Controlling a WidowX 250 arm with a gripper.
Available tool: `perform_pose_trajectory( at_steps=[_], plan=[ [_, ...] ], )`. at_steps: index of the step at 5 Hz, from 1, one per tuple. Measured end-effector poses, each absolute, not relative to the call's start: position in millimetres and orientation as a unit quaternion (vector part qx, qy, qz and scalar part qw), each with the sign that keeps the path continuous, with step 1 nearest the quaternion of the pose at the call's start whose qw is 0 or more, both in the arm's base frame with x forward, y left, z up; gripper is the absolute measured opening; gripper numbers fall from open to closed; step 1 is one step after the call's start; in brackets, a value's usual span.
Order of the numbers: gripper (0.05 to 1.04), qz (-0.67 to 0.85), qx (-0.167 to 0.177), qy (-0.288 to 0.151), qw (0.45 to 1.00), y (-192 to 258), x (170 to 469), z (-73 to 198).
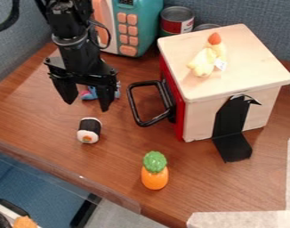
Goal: Moved the object to the left lower side of the table
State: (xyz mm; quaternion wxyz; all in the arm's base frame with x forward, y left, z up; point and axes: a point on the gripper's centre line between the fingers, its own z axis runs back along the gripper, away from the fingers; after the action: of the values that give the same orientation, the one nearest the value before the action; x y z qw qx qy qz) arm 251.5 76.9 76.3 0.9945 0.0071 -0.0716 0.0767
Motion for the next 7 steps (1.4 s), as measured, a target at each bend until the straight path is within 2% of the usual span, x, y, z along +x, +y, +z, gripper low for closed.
perform_pose_trajectory(
  at_steps=[1, 2, 4, 5, 6, 7],
  plan=[
    [0.999, 0.077, 0.004, -0.058, 0.995, 76, 248, 69],
    [0.999, 0.008, -0.008, -0.045, 0.999, 33, 240, 65],
    [0.999, -0.106, 0.012, -0.037, 0.994, -35, 231, 57],
    [0.999, -0.121, 0.019, -0.018, 0.992, -47, 229, 42],
    [0.944, -0.119, 0.016, -0.001, 0.993, -51, 227, 29],
    [0.662, -0.11, 0.01, 0.018, 0.994, -51, 231, 19]
  ],
)
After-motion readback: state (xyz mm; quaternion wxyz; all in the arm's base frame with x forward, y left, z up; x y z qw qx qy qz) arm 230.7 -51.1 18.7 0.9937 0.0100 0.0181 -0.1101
